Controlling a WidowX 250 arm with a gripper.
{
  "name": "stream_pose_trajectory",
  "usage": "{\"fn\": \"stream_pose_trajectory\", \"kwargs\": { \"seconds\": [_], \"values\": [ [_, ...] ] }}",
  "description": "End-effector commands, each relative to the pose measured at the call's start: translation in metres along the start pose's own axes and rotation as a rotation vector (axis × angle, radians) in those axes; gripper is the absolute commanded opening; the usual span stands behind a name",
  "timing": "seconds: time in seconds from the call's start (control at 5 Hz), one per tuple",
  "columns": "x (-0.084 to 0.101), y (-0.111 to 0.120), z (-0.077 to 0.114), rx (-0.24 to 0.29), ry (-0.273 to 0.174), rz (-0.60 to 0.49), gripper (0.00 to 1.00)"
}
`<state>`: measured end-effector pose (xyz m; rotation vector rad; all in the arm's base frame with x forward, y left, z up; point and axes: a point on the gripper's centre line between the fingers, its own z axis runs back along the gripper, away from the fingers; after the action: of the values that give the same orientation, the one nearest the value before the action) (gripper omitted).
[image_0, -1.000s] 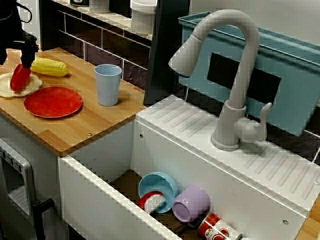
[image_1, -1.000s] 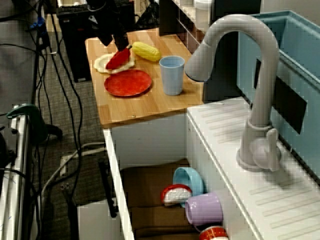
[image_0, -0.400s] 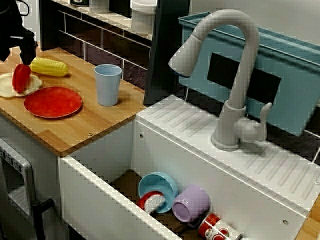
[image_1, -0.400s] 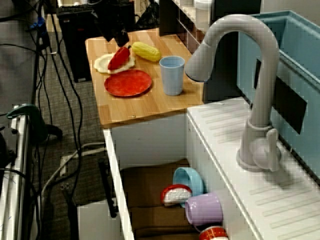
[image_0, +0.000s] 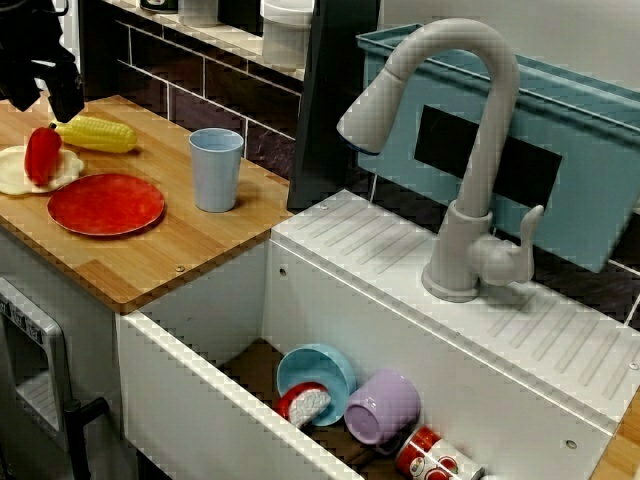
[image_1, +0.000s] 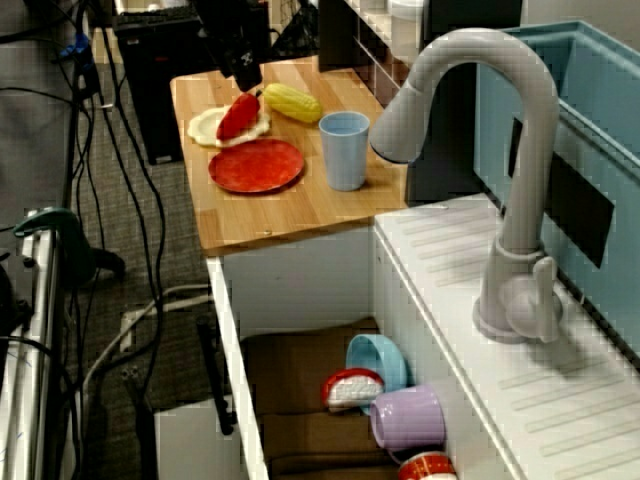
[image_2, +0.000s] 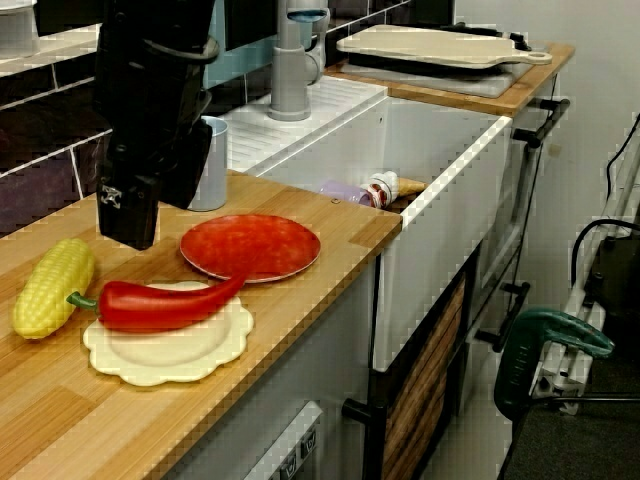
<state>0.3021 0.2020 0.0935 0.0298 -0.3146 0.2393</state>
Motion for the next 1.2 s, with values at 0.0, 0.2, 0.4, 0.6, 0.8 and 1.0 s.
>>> {"fn": "stream_pose_trajectory", "kwargs": {
  "seconds": [0.0, 0.2, 0.4, 0.6, 0.8, 1.0],
  "values": [
    [0.013, -0.023, 0.011, 0.105, -0.109, 0.237, 1.0],
    [0.014, -0.038, 0.01, 0.103, -0.155, 0.293, 1.0],
    [0.017, -0.05, 0.009, 0.09, -0.173, 0.324, 1.0],
    [0.021, -0.055, 0.005, 0.095, -0.183, 0.303, 1.0],
    [0.028, -0.056, 0.005, 0.08, -0.181, 0.266, 1.0],
    [0.035, -0.054, 0.008, 0.052, -0.183, 0.235, 1.0]
  ]
}}
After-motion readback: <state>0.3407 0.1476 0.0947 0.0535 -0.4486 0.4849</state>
